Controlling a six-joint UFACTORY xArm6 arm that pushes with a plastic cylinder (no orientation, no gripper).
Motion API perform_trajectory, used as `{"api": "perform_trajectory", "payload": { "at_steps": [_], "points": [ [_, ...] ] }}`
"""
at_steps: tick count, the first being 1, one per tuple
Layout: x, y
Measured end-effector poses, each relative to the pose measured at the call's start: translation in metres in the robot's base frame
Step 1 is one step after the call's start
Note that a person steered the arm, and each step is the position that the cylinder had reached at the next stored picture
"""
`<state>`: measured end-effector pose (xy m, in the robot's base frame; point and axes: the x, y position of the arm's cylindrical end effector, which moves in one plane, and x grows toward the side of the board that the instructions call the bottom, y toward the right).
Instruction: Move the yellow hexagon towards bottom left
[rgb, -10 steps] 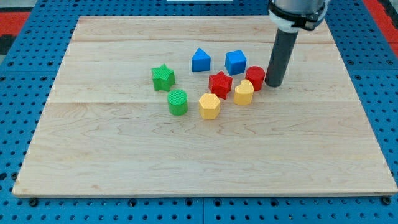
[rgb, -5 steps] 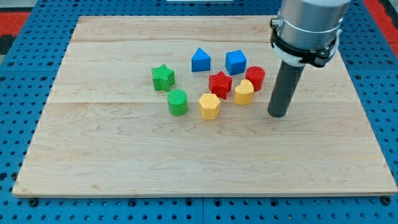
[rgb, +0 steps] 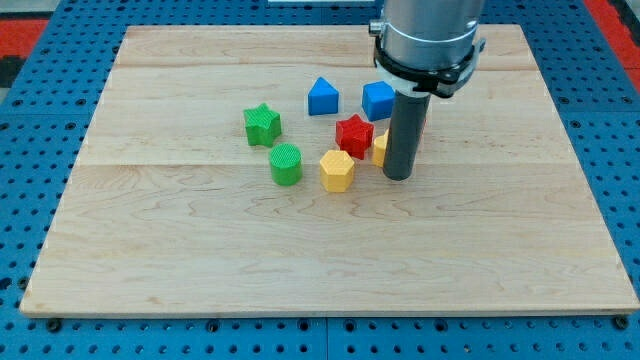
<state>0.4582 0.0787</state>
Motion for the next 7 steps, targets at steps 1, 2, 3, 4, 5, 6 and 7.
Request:
{"api": "perform_trajectory", "payload": {
  "at_steps": [1,2,3,4,5,6,7],
  "points": [
    [0.0,-0.013],
    [-0.001,-0.034],
    [-0.001,-0.076],
    [-0.001,-0.117],
    [-0.001,-0.151],
    [0.044,-0.166],
    [0.076,-0.167]
  ]
}}
